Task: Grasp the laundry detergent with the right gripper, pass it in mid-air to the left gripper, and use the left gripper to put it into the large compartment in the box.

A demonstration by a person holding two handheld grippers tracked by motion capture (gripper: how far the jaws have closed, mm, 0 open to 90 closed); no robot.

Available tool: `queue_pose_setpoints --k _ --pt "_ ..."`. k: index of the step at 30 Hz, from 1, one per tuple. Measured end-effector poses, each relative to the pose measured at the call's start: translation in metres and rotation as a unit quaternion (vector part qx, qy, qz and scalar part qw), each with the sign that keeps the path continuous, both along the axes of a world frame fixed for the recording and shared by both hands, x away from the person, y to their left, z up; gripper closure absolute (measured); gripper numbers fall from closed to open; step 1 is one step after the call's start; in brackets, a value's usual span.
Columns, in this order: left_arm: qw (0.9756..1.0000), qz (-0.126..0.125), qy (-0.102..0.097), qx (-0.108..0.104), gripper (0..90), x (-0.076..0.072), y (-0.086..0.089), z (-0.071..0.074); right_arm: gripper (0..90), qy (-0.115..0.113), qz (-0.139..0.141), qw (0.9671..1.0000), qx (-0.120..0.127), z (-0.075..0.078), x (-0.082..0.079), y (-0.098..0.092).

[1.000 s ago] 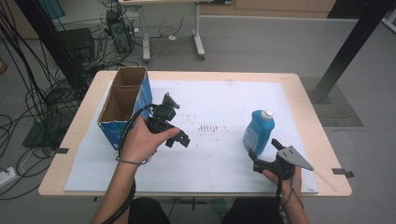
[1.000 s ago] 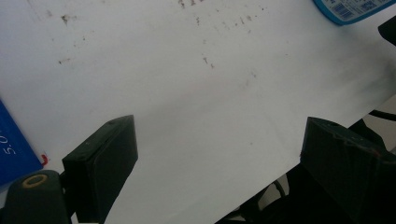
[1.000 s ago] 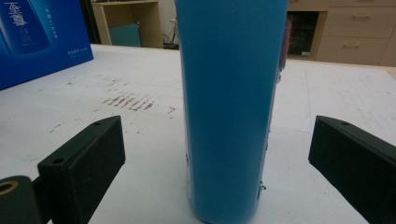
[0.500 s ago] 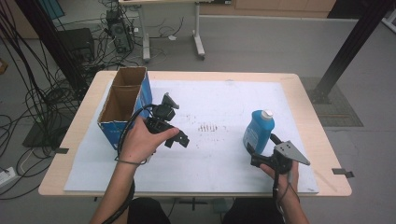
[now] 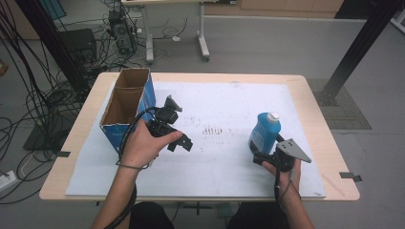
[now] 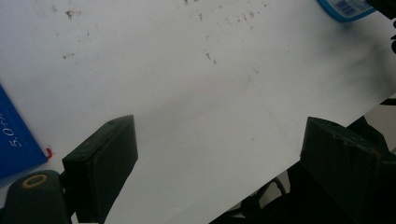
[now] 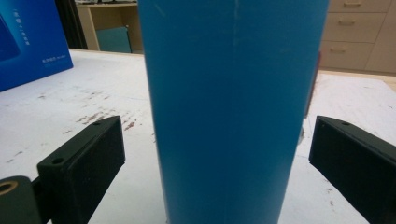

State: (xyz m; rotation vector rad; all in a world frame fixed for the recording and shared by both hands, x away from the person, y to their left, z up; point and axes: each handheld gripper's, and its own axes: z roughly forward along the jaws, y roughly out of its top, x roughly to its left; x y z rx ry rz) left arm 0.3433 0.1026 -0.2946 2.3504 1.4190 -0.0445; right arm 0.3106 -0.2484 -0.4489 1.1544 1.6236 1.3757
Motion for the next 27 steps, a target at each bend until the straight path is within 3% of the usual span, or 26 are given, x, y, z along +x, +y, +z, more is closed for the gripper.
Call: queue_pose_setpoints --k 27 --pt "1.0 0.004 0.001 0.001 11.4 0.001 0.003 -0.001 3.3 -0.003 -0.005 1.0 0.005 -0.002 0.008 0.01"
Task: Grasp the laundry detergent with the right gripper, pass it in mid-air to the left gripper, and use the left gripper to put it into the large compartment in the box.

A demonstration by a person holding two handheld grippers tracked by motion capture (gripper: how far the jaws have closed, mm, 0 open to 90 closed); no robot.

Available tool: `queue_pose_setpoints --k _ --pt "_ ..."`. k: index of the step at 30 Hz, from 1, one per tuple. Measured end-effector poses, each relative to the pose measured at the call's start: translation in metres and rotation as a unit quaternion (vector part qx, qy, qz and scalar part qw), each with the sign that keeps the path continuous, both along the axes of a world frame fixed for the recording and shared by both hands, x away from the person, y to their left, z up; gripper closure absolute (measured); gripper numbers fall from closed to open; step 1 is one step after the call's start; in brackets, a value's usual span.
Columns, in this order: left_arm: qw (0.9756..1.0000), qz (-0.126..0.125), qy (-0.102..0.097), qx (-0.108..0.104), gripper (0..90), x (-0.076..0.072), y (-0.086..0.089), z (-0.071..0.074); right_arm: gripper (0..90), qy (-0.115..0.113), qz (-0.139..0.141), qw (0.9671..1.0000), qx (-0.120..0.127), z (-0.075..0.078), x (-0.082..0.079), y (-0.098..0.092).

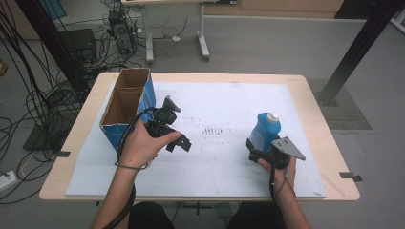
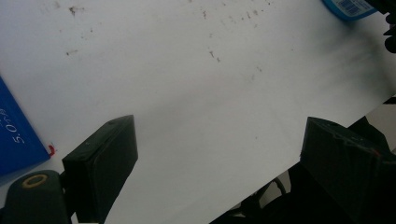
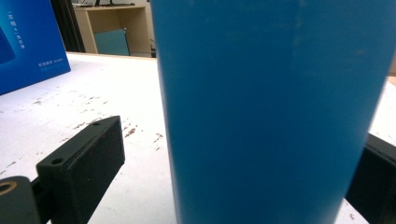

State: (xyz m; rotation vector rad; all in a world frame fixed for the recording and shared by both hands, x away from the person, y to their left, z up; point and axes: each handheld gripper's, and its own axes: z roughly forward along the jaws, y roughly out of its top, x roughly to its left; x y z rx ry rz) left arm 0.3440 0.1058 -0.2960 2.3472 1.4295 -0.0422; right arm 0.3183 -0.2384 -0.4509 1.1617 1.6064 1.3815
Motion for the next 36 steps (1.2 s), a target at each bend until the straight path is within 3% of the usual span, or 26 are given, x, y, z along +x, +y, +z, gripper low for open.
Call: queue_pose_setpoints --k 36 --pt "1.0 -0.003 -0.002 0.0 11.4 0.0005 -0.0047 0.0026 3.6 -0.002 -0.008 0.9999 0.009 0.0008 -0.0006 -0.0038"
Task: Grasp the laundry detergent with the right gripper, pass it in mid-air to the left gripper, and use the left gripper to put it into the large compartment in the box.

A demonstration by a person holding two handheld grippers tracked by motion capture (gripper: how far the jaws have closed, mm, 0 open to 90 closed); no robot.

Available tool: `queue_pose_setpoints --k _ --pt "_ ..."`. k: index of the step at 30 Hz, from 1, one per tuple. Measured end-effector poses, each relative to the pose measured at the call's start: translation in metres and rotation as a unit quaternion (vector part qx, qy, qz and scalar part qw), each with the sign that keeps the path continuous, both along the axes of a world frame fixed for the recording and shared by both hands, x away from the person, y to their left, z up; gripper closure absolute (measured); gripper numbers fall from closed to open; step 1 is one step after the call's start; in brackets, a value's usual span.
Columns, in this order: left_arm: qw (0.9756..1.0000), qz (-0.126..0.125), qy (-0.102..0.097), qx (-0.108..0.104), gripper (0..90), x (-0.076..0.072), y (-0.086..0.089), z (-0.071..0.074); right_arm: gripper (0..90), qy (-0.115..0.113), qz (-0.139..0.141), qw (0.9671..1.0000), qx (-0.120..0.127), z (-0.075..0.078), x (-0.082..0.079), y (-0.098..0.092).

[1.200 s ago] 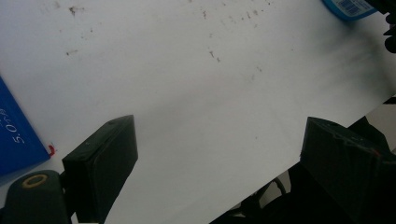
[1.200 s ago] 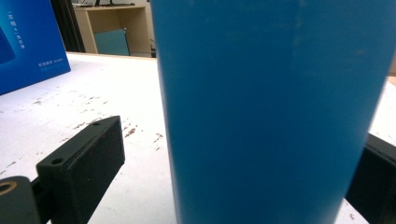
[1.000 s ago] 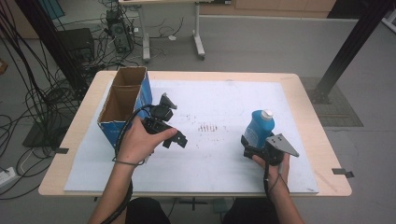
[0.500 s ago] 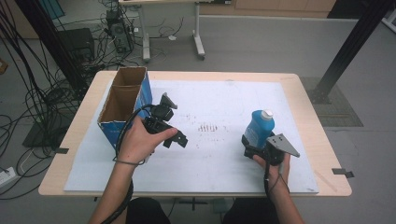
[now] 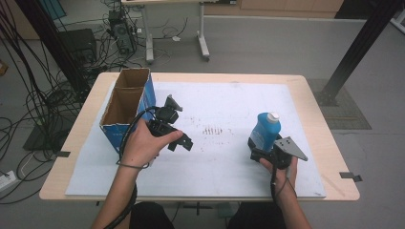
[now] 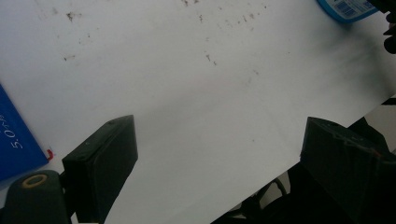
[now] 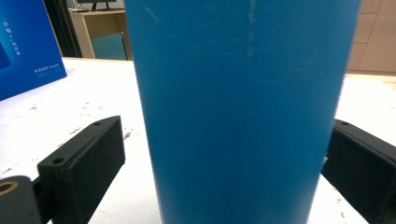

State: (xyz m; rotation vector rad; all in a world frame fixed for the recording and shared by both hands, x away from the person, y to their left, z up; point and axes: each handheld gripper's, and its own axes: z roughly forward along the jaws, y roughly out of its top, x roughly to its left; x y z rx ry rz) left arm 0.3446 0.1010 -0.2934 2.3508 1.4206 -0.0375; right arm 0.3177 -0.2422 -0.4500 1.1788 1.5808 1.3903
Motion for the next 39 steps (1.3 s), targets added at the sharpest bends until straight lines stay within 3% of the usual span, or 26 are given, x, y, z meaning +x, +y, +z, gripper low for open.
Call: queue_pose_setpoints --k 39 --pt "1.0 0.002 0.002 0.002 11.4 0.0 0.0008 -0.0001 3.5 -0.001 0.001 1.0 0.008 -0.0011 0.0013 0.0"
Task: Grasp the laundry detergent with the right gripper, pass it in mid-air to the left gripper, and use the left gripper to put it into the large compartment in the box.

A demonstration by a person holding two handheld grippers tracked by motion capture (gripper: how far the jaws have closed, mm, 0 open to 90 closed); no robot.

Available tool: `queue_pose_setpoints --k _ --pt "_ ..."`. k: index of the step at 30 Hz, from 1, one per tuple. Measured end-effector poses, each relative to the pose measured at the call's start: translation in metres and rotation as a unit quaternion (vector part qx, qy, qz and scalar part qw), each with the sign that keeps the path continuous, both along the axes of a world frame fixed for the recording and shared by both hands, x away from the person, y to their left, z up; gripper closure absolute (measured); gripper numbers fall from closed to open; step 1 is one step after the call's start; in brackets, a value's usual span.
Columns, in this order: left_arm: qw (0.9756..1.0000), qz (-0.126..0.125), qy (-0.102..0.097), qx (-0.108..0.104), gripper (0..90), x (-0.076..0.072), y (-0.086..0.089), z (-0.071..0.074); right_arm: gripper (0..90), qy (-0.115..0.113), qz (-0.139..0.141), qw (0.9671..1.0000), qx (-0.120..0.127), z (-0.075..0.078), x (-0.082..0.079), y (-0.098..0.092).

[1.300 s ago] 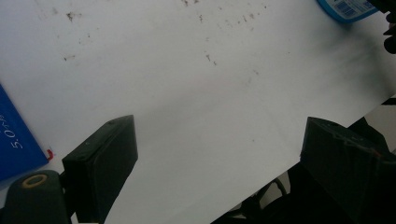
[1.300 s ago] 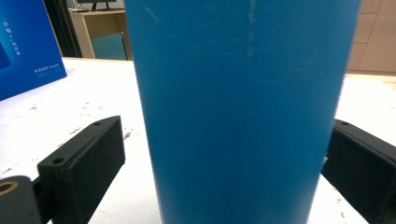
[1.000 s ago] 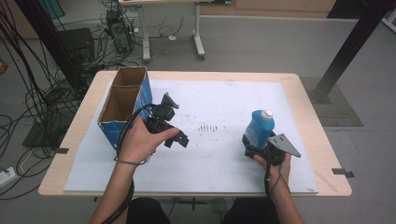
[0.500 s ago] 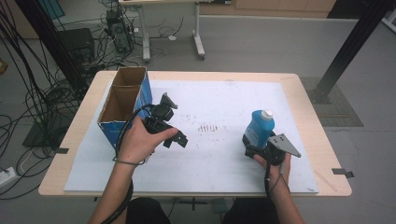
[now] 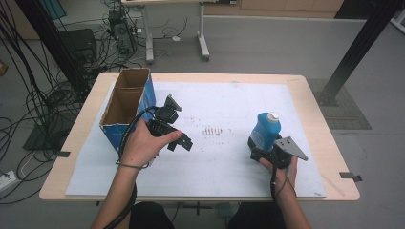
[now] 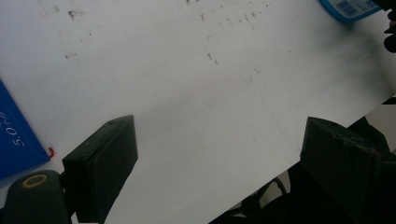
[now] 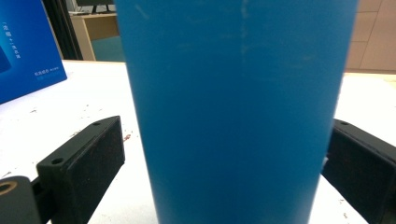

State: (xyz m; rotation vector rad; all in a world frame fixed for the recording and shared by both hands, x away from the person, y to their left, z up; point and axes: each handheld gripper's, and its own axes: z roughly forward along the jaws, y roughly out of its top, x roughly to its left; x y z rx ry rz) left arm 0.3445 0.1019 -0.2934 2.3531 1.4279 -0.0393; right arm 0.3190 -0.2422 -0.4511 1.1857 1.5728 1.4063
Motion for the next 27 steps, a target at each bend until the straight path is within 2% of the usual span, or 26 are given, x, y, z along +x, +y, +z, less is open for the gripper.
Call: queue_pose_setpoints --k 10,27 --pt "1.0 0.0 0.001 -0.002 11.4 -0.0001 -0.0003 -0.0009 6.1 -0.002 -0.006 1.0 -0.001 -0.0002 0.0009 0.0013" --pt "1.0 0.002 0.002 -0.005 11.5 -0.0001 0.001 -0.0029 24.6 -0.013 -0.021 0.9997 0.0 0.0011 -0.0013 -0.0007"
